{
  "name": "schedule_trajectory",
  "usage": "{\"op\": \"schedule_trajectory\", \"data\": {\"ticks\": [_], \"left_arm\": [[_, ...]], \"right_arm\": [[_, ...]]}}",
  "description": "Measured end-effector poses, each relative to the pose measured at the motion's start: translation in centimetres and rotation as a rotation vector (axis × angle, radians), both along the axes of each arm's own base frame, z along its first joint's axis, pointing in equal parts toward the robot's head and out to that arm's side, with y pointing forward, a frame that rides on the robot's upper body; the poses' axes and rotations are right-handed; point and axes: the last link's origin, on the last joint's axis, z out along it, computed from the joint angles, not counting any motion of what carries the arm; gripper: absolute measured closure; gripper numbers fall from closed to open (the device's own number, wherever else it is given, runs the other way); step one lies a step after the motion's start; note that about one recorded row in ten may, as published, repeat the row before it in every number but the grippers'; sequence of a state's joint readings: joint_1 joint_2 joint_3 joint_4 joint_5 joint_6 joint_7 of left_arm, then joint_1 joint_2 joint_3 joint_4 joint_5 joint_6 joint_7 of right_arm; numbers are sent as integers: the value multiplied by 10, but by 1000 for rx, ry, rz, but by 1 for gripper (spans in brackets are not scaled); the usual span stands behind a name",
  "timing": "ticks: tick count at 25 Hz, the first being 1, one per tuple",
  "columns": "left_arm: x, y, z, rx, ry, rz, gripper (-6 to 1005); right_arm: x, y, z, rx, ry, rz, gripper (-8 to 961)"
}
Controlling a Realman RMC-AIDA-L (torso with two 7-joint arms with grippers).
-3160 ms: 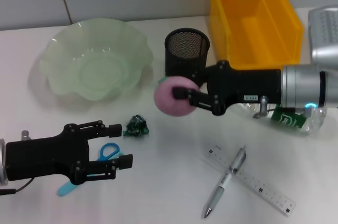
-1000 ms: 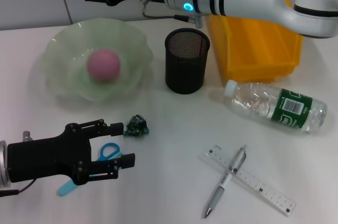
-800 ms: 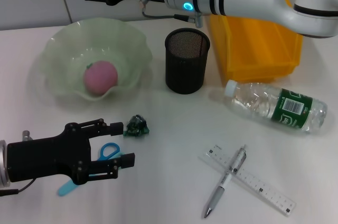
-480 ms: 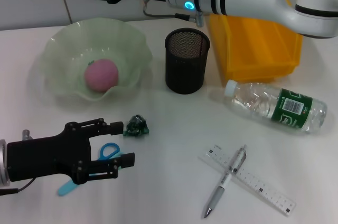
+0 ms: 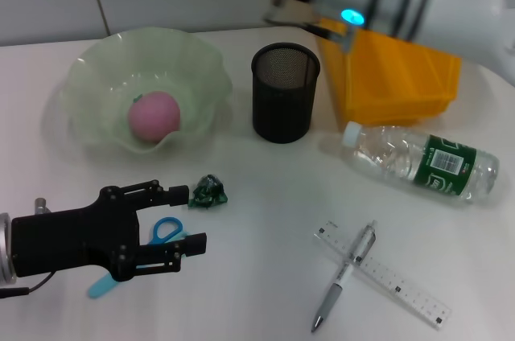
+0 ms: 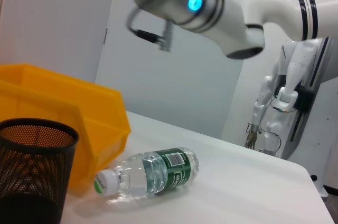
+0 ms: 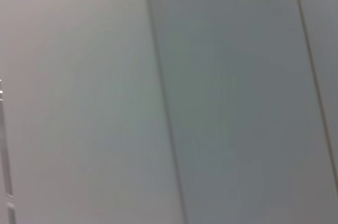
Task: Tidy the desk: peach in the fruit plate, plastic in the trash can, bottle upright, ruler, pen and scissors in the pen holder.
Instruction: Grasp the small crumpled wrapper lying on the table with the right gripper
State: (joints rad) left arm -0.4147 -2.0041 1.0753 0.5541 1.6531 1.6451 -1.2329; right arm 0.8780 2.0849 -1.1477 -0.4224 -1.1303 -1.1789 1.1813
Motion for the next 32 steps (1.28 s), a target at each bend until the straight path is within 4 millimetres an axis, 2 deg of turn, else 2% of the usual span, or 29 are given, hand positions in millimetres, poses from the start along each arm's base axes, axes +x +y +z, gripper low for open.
{"op": "schedule_trajectory", "data": {"ticks": [3, 4, 5, 7, 8, 9, 10, 11, 13, 14, 15, 19, 25, 28, 29, 30, 31, 32], "left_arm": [[1, 0, -1, 1, -2, -1, 229], [1, 0, -1, 1, -3, -1, 230], [1, 0, -1, 1, -3, -1, 230], [1, 0, -1, 1, -3, -1, 230], [1, 0, -1, 1, -3, -1, 230], [1, 0, -1, 2, -1, 0, 230], [0, 0, -1, 2, -1, 0, 230], [0, 0, -1, 3, 0, 1, 230], [0, 0, -1, 3, 1, 1, 230], [0, 1, -1, 5, 3, 4, 230], [0, 1, -1, 5, 3, 6, 230], [-1, 0, 0, 3, 2, 14, 230], [-4, -1, 1, -1, 3, 21, 231], [-4, -1, 2, 0, 5, 22, 231], [-8, -3, 2, 8, 12, 26, 231], [-8, -3, 2, 8, 12, 26, 231], [-8, -3, 3, 10, 13, 25, 231], [-9, -3, 3, 11, 15, 26, 231]], "right_arm": [[20, -18, 9, -20, 32, 26, 289], [34, -31, 13, -34, 32, 40, 289], [34, -31, 13, -34, 32, 40, 289], [55, -50, 19, -61, 2, 64, 289], [55, -50, 19, -61, 2, 64, 290], [68, -62, 25, -86, -27, 72, 290], [68, -62, 25, -86, -27, 72, 290], [83, -75, 32, -111, -54, 70, 290], [89, -80, 35, -124, -66, 68, 290], [102, -90, 41, -157, -91, 62, 290], [102, -90, 41, -157, -91, 62, 290], [127, -107, 46, -246, -191, 49, 290], [130, -107, 40, -348, -310, 41, 291], [116, -97, 33, -390, -385, 41, 291], [103, -86, 25, -425, -454, 25, 291], [103, -86, 25, -425, -454, 25, 291], [91, -77, 16, -463, -525, 14, 291], [91, -77, 16, -463, -525, 14, 291]]}}
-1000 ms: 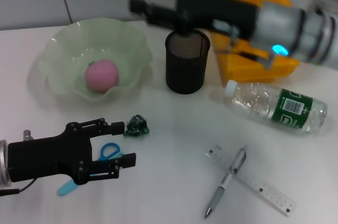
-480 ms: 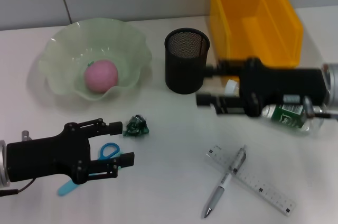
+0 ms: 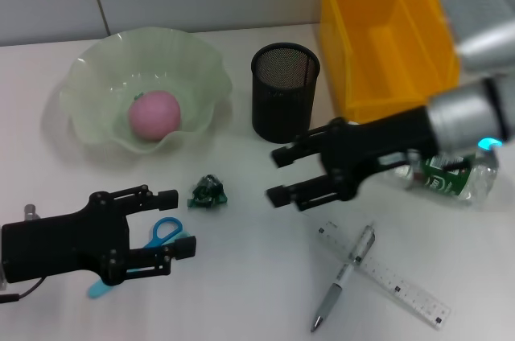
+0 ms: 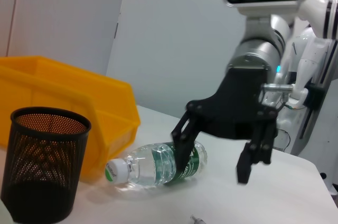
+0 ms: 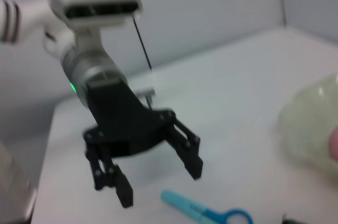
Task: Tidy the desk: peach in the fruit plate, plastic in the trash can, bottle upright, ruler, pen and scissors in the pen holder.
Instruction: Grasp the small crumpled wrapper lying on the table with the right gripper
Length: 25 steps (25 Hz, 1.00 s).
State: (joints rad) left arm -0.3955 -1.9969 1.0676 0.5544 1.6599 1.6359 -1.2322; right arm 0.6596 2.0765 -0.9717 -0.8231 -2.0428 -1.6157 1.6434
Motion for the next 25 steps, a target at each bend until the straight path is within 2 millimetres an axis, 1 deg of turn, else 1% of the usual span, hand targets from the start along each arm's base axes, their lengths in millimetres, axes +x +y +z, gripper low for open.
{"op": "schedule_trajectory", "data": {"ticks": [1, 2, 3, 4, 5, 7, 8, 12, 13, 17, 25], "left_arm": [[0, 0, 0, 0, 0, 0, 231], [-1, 0, 0, 1, 1, 1, 231], [-2, -1, 1, 3, 4, 3, 232], [-2, -1, 1, 3, 4, 2, 232], [-3, -2, 1, 5, 6, 2, 232], [-5, -3, 1, 8, 7, 2, 232], [-5, -3, 1, 8, 7, 2, 232], [-5, -5, 2, 6, 4, 3, 232], [-5, -5, 2, 6, 4, 3, 232], [-8, -6, 4, 7, 10, 7, 232], [-7, -7, 6, -1, 4, 3, 233]], "right_arm": [[-7, 3, -6, -19, -35, 4, 291], [-18, 10, -15, -34, -90, 10, 291], [-18, 10, -15, -34, -90, 10, 291], [-28, 15, -25, -33, -142, 20, 292], [-28, 15, -25, -33, -142, 20, 292], [-41, 22, -39, -26, -210, 30, 292], [-41, 22, -39, -26, -210, 30, 292], [-54, 28, -57, 3, -278, 34, 292], [-54, 28, -57, 3, -278, 34, 292], [-60, 26, -73, 2, -343, 62, 293], [-62, 26, -83, 25, -381, 80, 293]]}}
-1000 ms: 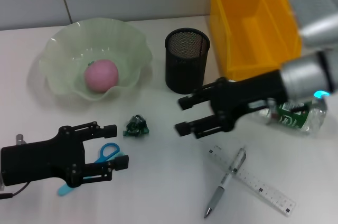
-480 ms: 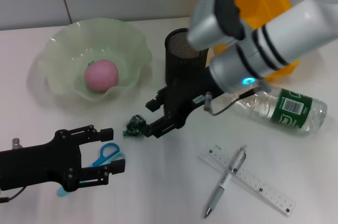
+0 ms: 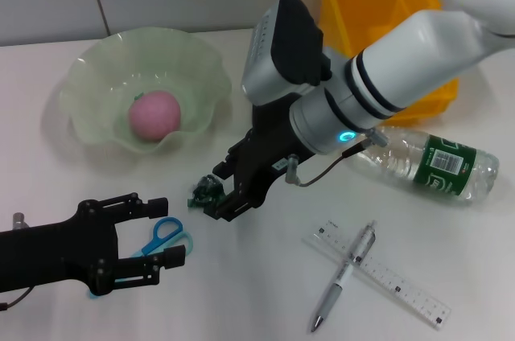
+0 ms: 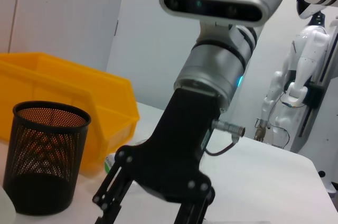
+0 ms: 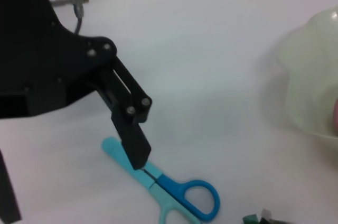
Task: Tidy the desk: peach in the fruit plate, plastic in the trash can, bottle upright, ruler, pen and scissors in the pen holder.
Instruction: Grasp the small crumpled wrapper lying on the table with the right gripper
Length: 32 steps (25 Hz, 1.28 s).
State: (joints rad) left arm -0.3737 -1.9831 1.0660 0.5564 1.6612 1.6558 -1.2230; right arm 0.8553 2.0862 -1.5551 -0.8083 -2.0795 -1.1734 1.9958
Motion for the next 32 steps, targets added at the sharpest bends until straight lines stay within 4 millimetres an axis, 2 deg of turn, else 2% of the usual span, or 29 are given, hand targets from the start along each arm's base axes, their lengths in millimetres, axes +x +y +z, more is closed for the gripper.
{"op": "schedule_trajectory", "data": {"ticks": [7, 21, 32], "left_arm": [[-1, 0, 2, -4, -1, 2, 233], [-7, 0, 7, 3, 17, 15, 234], [-19, 0, 11, 26, 60, 55, 235]], "right_arm": [[3, 0, -13, 43, -41, 42, 294], [3, 4, -21, 102, -54, 80, 295], [7, 6, -26, 115, -74, 83, 295]]}}
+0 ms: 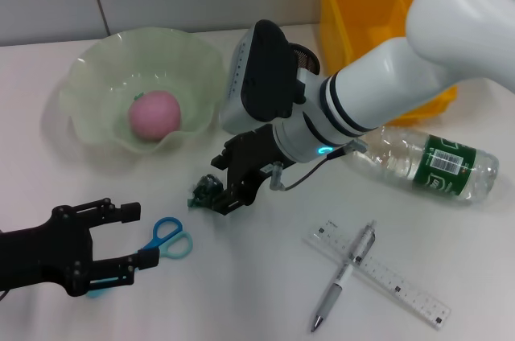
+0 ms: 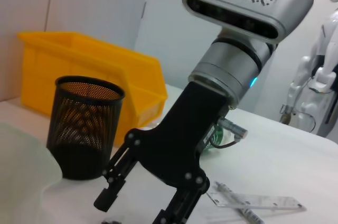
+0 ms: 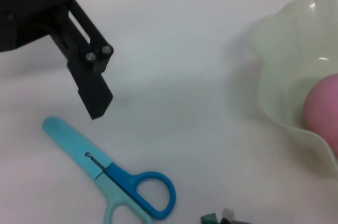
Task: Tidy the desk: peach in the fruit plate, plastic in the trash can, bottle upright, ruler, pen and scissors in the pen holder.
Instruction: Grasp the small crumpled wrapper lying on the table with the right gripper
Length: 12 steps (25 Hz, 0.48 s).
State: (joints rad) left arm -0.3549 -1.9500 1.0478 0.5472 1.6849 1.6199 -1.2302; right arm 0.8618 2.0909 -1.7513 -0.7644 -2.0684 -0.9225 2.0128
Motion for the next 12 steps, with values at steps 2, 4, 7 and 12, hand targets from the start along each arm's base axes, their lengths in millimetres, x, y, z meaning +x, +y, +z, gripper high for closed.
{"op": "schedule_trajectory", "data": {"ticks": [2, 4, 7, 12], "left_arm": [[-1, -1, 1, 2, -1, 2, 235], [0, -1, 0, 2, -3, 1, 235], [0, -2, 0, -2, -8, -1, 235], [1, -3, 0, -4, -12, -4, 236]], "right_arm": [[0, 0, 0, 2, -1, -1, 296], [0, 1, -1, 4, 1, -2, 296], [-2, -1, -4, -1, 4, 7, 296], [-2, -3, -10, -1, -13, 31, 296]]}}
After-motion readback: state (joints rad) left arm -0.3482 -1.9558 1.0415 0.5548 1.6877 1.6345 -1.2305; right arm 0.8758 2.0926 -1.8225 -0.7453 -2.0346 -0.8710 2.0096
